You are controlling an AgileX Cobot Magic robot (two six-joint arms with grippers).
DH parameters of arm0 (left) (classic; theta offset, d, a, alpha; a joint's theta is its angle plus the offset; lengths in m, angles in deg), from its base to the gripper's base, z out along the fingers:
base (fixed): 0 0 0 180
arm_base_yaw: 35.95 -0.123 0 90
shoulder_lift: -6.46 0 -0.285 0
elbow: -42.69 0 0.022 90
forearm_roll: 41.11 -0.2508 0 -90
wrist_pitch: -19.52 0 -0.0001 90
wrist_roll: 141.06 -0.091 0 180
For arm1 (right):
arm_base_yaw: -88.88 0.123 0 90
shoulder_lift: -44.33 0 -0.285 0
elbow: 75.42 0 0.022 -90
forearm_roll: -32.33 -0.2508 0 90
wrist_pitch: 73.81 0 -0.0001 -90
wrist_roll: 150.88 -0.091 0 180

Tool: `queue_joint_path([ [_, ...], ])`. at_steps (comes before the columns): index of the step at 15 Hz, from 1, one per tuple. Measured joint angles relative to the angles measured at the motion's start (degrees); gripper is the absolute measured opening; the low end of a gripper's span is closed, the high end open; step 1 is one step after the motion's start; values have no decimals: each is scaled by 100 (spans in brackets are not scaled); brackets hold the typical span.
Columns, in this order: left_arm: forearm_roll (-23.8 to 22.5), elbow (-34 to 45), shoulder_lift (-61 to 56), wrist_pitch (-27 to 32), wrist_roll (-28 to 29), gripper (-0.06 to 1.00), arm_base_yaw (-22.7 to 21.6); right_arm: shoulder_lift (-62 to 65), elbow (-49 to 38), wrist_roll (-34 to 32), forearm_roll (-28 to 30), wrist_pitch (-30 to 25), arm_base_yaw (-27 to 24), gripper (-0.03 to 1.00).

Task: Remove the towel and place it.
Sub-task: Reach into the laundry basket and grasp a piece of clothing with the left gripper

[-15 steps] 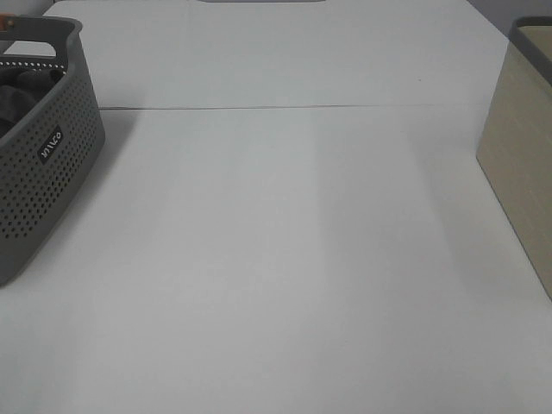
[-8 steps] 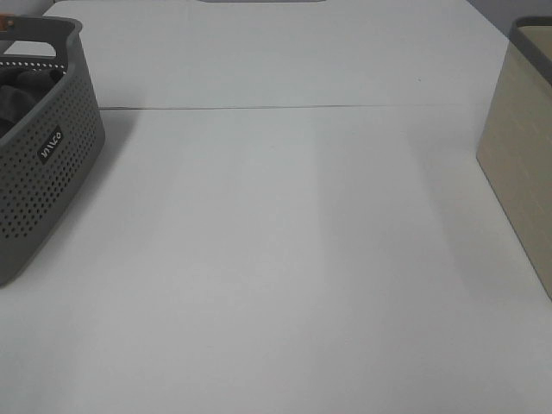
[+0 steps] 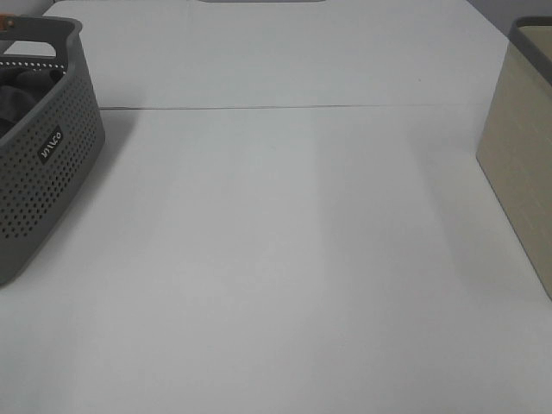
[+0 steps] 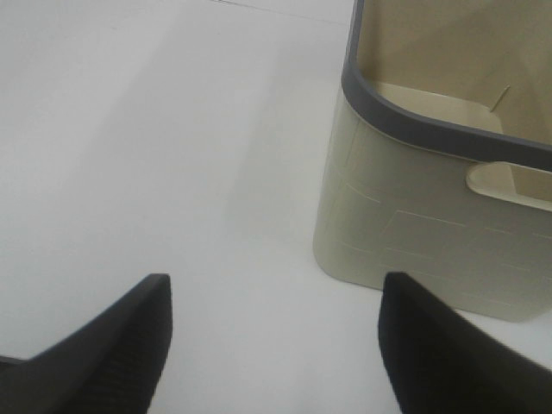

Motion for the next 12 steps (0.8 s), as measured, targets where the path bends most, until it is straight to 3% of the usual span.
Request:
queue_joint_path([
  [12, 0, 0, 23, 6, -115, 99, 0, 0, 0, 0, 0, 0, 0, 67],
])
